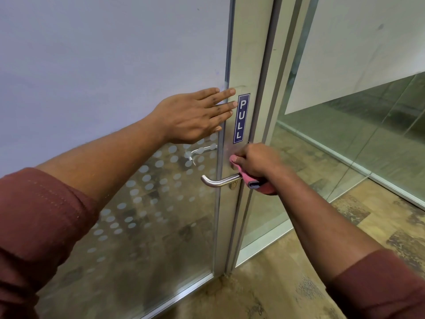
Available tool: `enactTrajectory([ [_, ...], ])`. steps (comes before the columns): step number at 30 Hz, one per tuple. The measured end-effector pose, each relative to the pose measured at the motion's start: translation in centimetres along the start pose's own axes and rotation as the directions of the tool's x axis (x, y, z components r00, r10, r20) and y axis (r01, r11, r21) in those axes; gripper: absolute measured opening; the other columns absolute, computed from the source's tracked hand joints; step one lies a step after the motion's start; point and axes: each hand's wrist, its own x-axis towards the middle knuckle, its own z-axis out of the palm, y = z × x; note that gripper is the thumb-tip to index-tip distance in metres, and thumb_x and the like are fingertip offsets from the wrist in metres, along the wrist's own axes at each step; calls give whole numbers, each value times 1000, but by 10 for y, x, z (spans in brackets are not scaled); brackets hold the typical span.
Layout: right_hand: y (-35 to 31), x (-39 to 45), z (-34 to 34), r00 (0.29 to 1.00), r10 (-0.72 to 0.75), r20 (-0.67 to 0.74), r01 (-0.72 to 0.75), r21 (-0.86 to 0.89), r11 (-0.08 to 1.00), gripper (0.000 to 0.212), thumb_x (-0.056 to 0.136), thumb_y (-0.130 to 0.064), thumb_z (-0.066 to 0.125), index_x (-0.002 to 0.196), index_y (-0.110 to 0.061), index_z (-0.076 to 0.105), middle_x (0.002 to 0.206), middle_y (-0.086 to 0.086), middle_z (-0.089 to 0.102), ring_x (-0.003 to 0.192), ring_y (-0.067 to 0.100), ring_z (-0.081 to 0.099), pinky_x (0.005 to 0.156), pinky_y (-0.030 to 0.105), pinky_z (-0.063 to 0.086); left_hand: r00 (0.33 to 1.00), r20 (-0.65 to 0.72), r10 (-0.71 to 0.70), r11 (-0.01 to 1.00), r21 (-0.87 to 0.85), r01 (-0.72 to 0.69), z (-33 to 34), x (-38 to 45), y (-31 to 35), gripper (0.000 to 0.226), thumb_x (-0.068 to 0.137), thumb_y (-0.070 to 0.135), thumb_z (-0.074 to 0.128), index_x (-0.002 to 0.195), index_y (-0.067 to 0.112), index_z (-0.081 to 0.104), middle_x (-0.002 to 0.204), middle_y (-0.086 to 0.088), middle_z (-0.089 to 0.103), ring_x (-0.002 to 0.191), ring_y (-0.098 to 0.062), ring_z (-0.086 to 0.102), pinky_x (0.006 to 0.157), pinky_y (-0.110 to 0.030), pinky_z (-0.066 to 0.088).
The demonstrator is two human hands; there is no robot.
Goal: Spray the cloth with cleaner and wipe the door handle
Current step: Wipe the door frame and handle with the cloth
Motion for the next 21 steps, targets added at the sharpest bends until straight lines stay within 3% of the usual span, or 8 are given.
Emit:
enactTrajectory([
  [6,22,5,18,998,-34,58,30,72,997,32,102,-44,47,119,-31,71,116,6,71,100,26,63,84,36,49,1000,0,-1,1000,-8,1,-1,1,0,63,107,38,8,155,3,28,164,-17,27,156,-35,12,127,-47,18],
  [8,28,2,25,999,2,51,-12,204,979,31,102,-40,49,121,-30,71,119,6,71,100,26,64,78,30,46,1000,5,0,1000,2,0,-1,1,0,64,107,39,6,156,4,26,165,-17,25,156,-34,10,127,-47,17],
  [11,31,-5,34,999,43,32,-53,437,898,27,102,-34,51,113,-26,75,93,-2,73,72,5,59,59,11,38,1000,14,9,1000,5,-9,-1,1,0,64,107,39,3,157,4,24,166,-16,23,156,-35,9,127,-47,16],
  [12,31,-8,37,998,56,40,-69,498,865,27,102,-32,52,111,-24,76,86,-6,71,67,-1,56,58,10,38,1000,12,10,1000,6,-10,-1,2,0,64,107,39,4,157,4,24,166,-17,23,156,-35,9,127,-47,16],
  [15,30,-19,44,994,94,54,-106,637,763,29,102,-30,54,103,-14,79,87,3,76,71,5,61,71,24,46,1000,-3,2,1000,8,-1,-2,2,0,64,108,38,5,157,3,26,165,-17,24,156,-35,10,126,-48,17],
  [17,28,-27,52,994,104,24,-90,716,693,30,101,-26,56,97,-6,78,92,14,77,74,6,59,69,18,46,1000,-9,-3,1000,16,3,-2,1,1,62,108,37,7,156,2,27,165,-18,25,156,-36,11,126,-48,19],
  [19,23,-35,61,992,124,5,-81,783,616,27,101,-22,56,98,-7,79,99,11,78,80,4,59,73,15,47,1000,-7,2,1000,23,-1,-2,1,1,62,108,37,8,156,2,27,165,-18,25,156,-36,11,126,-48,19],
  [21,15,-39,66,989,147,12,-92,831,548,23,100,-19,58,108,-10,77,111,2,76,95,5,63,90,23,49,1000,-7,2,1000,18,-2,-4,1,1,62,108,37,7,155,2,29,165,-17,25,156,-36,10,126,-48,18],
])
